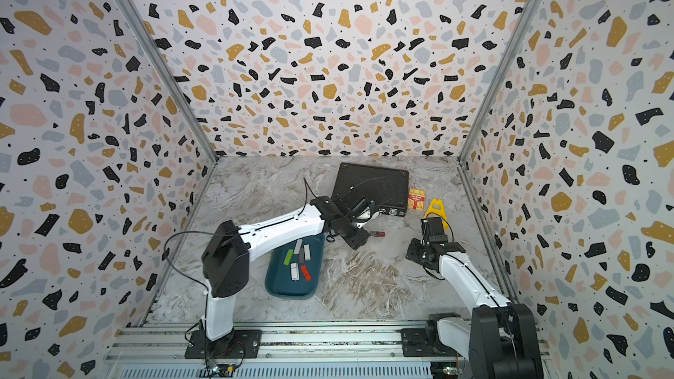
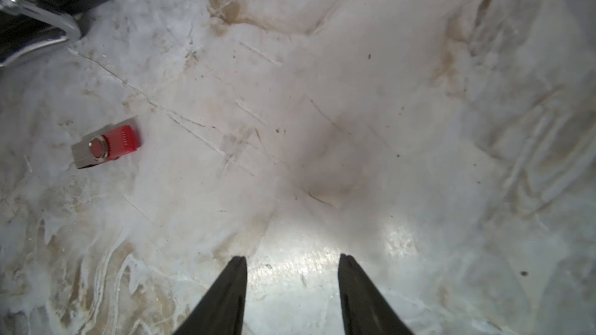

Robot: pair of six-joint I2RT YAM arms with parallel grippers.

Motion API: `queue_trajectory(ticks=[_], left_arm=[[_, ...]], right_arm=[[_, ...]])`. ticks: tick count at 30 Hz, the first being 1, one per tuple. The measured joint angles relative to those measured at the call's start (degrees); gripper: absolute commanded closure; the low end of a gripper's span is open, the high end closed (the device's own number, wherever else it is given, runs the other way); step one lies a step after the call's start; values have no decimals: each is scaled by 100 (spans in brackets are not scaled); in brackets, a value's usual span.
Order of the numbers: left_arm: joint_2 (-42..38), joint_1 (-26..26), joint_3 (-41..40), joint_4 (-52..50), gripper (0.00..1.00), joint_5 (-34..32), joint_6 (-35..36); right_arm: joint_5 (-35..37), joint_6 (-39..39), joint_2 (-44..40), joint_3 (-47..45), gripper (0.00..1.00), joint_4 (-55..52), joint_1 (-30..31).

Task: Put the usb flash drive into the storage box
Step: Pick up the USB flash from the center of the board.

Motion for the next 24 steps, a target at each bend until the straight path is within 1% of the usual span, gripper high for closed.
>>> queue_trajectory(ticks=[4, 8, 16, 20, 24], left_arm=[[885, 4, 811, -168, 38, 63, 407], [1410, 4, 1300, -247, 38, 96, 699], [1873, 4, 1690, -293, 38, -15, 1040], [2063, 4, 2013, -293, 38, -48, 1147], [2371, 7, 2441, -339, 42, -28, 1213]], right_arm=[[-98, 15, -37, -162, 48, 170, -15], [-155, 20, -57, -254, 49, 271, -15], [-289, 35, 94, -262, 48, 470, -15], [-328, 35, 188, -262, 48, 498, -15], [-348, 37, 195, -262, 49, 522, -15]])
